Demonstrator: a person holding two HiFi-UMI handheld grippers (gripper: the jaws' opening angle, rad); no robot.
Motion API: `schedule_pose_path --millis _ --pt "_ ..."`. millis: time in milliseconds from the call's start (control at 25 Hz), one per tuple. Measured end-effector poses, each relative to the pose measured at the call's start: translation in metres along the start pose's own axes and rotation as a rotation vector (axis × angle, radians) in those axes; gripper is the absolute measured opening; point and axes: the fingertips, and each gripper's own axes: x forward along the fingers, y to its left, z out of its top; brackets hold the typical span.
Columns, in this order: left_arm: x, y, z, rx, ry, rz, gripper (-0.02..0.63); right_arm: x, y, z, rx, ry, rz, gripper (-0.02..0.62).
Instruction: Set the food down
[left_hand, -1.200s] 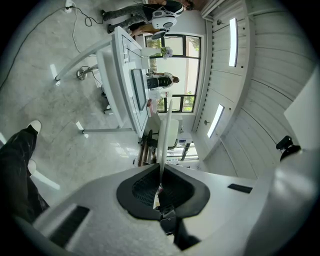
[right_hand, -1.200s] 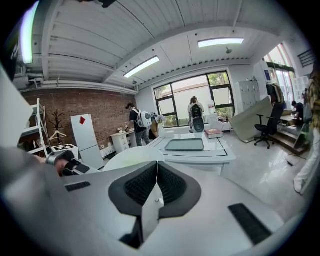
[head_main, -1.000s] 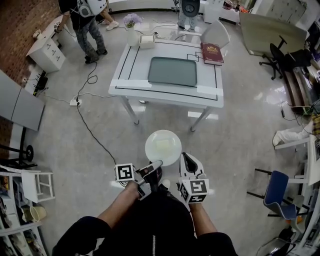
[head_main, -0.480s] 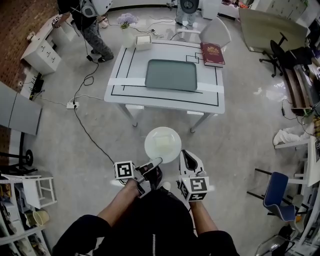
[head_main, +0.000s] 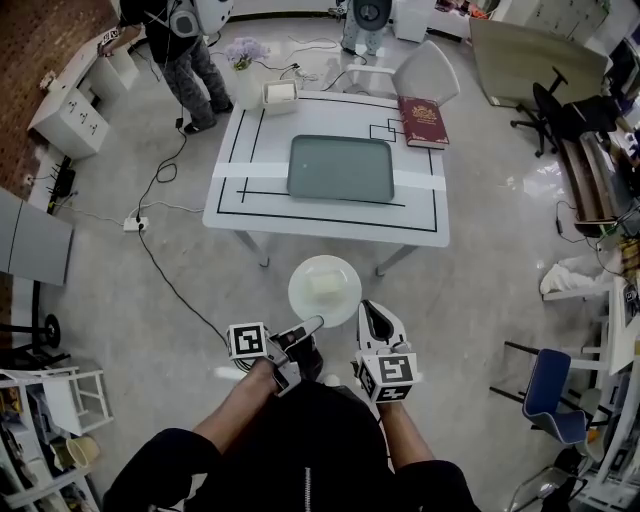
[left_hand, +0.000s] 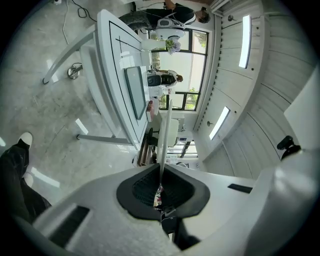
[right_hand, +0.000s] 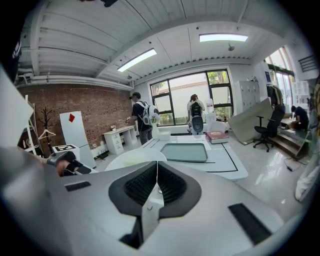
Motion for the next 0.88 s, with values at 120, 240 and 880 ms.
schedule_pose_path --millis 120,240,880 --pt "-0.001 0.002 0.013 0.002 0.006 -0.003 0.014 0.013 0.005 0.005 0.008 0.005 -0.003 0.011" --pt "-0.004 0.001 0.022 -0.003 0.015 -0.003 0.014 0.023 0.008 0.003 0.012 0.012 -0.010 0.011" --pt "0.002 0.009 0.056 -0.022 0.008 -0.009 0.014 0.060 0.012 0.010 0.018 0.039 0.008 0.011"
